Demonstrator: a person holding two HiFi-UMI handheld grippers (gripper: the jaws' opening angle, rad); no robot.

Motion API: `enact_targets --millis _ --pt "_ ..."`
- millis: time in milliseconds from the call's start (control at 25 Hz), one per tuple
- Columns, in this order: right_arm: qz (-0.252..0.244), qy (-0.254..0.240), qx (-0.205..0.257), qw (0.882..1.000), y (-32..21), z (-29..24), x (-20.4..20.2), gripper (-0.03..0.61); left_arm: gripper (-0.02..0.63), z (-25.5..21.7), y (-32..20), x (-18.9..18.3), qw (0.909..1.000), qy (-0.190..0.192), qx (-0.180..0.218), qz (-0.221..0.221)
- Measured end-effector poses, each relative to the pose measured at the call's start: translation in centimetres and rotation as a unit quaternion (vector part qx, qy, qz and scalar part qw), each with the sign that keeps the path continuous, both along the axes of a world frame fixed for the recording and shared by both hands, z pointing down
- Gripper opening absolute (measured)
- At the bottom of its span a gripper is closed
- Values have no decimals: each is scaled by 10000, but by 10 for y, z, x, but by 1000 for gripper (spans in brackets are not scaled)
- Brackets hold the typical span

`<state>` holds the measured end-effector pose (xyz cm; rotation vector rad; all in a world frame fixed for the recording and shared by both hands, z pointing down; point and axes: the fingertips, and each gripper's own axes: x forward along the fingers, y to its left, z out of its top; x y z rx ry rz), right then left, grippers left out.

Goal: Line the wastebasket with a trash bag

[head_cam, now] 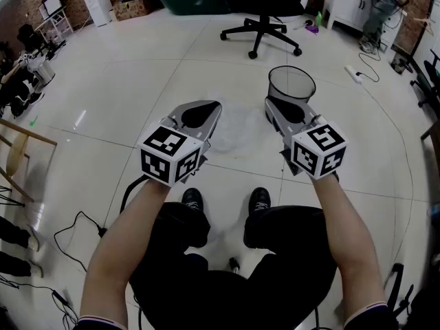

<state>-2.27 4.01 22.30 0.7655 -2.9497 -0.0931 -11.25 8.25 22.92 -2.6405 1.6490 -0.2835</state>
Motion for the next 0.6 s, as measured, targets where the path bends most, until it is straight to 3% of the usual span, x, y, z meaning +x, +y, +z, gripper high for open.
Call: enact_targets --millis 360,600 --pt "-138 215 115 9996 -21 1 -35 2 11 11 -32 -37 9998 -131 -47 -151" --pt "-84 237 -37 9997 -60 5 -57 2 12 35 -60 -57 9983 -489 -293 84"
